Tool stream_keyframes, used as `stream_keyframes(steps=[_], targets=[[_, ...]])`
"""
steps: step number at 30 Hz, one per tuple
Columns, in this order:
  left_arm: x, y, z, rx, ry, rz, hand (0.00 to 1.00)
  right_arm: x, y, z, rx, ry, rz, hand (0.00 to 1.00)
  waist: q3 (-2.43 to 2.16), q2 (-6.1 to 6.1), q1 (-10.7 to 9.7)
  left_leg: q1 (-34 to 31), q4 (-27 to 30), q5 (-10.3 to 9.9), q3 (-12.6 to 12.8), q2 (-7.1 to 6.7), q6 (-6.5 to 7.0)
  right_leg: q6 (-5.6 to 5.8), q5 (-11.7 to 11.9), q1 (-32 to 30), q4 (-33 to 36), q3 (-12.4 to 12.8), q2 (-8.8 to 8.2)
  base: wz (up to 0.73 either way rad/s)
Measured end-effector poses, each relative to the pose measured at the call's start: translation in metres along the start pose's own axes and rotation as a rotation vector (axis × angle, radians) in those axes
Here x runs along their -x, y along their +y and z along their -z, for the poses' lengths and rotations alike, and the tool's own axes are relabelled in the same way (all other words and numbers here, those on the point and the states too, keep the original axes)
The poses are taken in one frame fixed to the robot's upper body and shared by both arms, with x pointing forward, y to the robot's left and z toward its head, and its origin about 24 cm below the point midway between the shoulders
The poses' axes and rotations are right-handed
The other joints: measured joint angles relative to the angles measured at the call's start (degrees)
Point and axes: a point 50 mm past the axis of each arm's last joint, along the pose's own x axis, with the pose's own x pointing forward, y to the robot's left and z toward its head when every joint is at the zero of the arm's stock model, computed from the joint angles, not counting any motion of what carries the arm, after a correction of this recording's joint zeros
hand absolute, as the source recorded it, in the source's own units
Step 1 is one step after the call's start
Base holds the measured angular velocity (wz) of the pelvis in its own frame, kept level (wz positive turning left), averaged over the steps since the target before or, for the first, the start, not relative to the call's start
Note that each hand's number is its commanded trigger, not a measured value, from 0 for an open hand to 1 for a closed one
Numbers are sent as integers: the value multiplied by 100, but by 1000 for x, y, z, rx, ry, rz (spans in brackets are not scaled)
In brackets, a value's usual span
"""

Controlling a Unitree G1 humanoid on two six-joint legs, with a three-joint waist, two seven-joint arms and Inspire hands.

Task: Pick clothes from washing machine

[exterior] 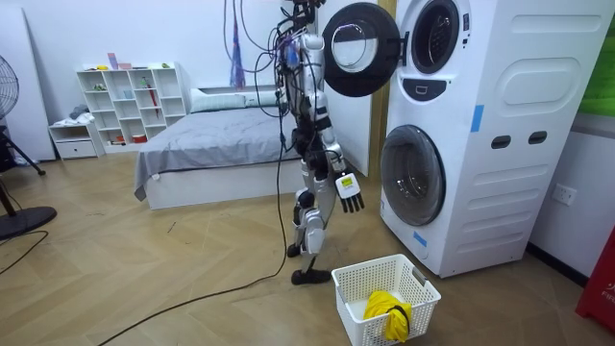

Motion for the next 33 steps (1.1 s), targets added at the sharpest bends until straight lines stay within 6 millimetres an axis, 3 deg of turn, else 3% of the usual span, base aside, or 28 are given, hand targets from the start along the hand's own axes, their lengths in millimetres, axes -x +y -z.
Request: stream_keyframes(steps=[2,8,13,21,23,26,28,29,31,33], targets=[[0,-1,0,0,-1,2,0,0,1,0,8,1,-2,0,-28,-1,3,-56,16,8,-129,15,-19,-38,25,-3,-80,1,52,3],[3,-6,8,5,21,13,0,-1,0,-6,22,-17,-2,0,-3,-23,35,-80,40,-7,-404,12,-54,-49,22,33,-91,-1,96,2],[2,-5,9,41,39,21,0,-2,2,-18,73,-59,-6,0,38,9,-4,-89,-2,-10,-495,-28,-57,-45,21,91,-190,-94,71,8],[0,-3,10,107,74,25,0,-2,2,-22,78,-77,0,0,36,31,8,-77,-61,-9,-528,-64,-55,-27,28,124,-262,-136,52,2],[0,-2,11,140,86,21,0,-2,1,-22,75,-76,7,0,53,64,32,-16,-64,-9,-524,-63,-55,-27,28,174,-266,-111,54,-6],[-2,8,13,298,125,-28,0,-2,-5,-24,45,-86,26,0,54,154,38,125,-97,-9,-521,-62,-55,-27,28,257,-272,1,60,-18],[-6,21,10,488,138,-91,0,1,-16,-21,34,-101,61,0,16,264,17,258,-163,-9,-521,-67,-56,-26,28,341,-273,34,61,-7],[-7,26,8,542,139,-110,0,2,-19,-21,30,-108,70,0,21,291,17,292,-180,-9,-522,-67,-56,-26,28,367,-273,32,62,-3],[-12,45,-6,690,108,-175,0,5,-25,-21,23,-128,93,0,25,332,20,327,-189,-9,-511,-65,-56,-26,28,393,-271,53,63,0],[-18,70,-31,824,26,-231,0,6,-31,-25,44,-143,113,0,23,351,19,319,-182,-8,-505,-60,-55,-26,28,365,-246,125,73,-6]])
